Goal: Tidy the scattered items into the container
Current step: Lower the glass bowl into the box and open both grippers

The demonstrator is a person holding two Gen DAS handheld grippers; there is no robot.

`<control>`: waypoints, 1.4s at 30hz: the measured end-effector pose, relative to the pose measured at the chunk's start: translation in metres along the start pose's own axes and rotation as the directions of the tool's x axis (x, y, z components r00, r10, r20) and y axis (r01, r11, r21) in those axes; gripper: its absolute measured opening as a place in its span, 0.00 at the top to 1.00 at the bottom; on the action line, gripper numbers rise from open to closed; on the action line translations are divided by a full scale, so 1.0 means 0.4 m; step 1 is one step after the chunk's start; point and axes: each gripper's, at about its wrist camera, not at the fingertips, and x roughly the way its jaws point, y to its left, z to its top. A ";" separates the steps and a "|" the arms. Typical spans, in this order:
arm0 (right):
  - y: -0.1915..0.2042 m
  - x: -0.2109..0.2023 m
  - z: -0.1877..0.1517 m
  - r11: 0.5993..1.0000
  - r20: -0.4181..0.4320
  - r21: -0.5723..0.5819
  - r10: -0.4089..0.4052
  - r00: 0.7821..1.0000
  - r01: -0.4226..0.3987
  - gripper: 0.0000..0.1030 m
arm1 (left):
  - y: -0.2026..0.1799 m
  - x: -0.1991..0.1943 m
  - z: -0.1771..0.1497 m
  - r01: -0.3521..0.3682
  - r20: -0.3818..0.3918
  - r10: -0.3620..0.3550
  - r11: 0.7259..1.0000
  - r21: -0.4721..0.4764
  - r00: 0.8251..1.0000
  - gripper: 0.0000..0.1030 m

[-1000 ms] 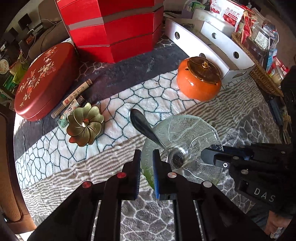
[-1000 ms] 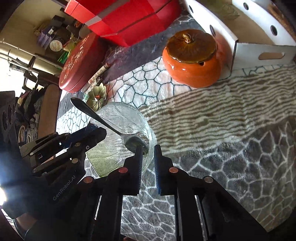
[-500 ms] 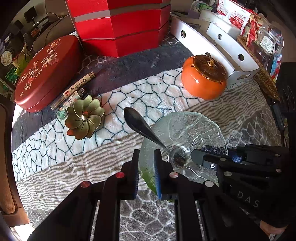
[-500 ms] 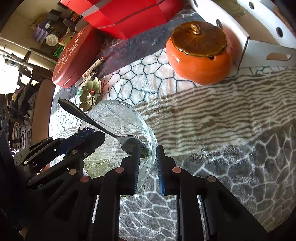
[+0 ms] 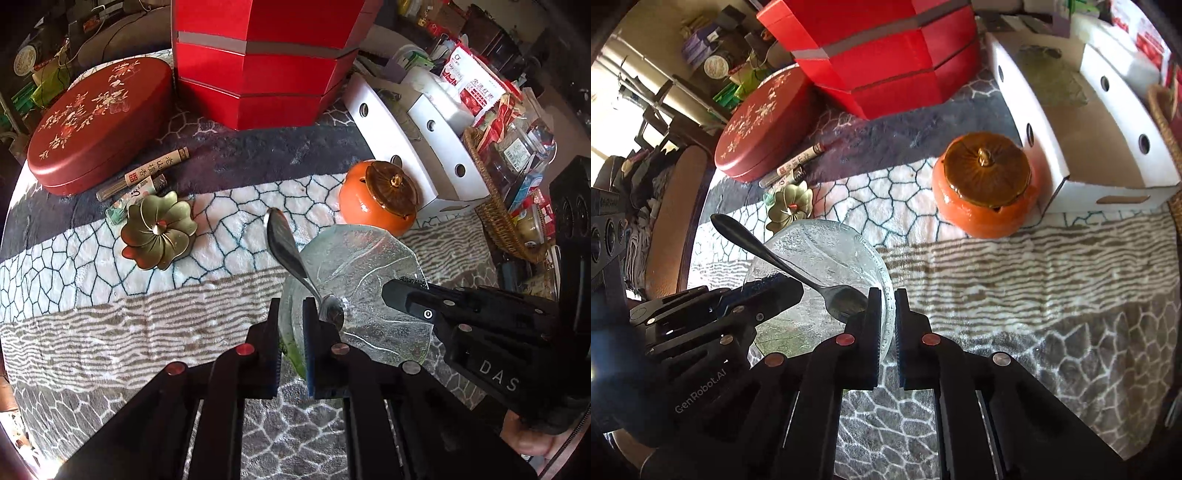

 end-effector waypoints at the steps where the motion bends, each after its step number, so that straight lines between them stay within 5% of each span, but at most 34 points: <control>1: -0.002 -0.018 0.011 1.000 0.010 -0.006 -0.001 1.000 0.001 0.93 | -0.008 -0.011 0.010 0.003 0.007 -0.003 1.000 -0.003 1.000 0.91; 18: -0.265 -0.262 0.284 0.993 0.175 0.005 -0.120 0.977 0.121 0.93 | -0.295 0.013 0.340 0.132 0.082 -0.132 0.991 0.003 0.988 0.91; 29: -0.454 -0.114 0.503 0.990 0.160 0.035 -0.138 0.977 0.134 0.92 | -0.362 0.231 0.556 0.120 0.064 -0.119 0.993 -0.020 0.991 0.91; 42: -0.543 0.066 0.577 0.994 0.094 0.011 -0.111 0.989 0.111 0.92 | -0.333 0.402 0.612 0.070 0.019 -0.069 0.996 -0.062 0.997 0.91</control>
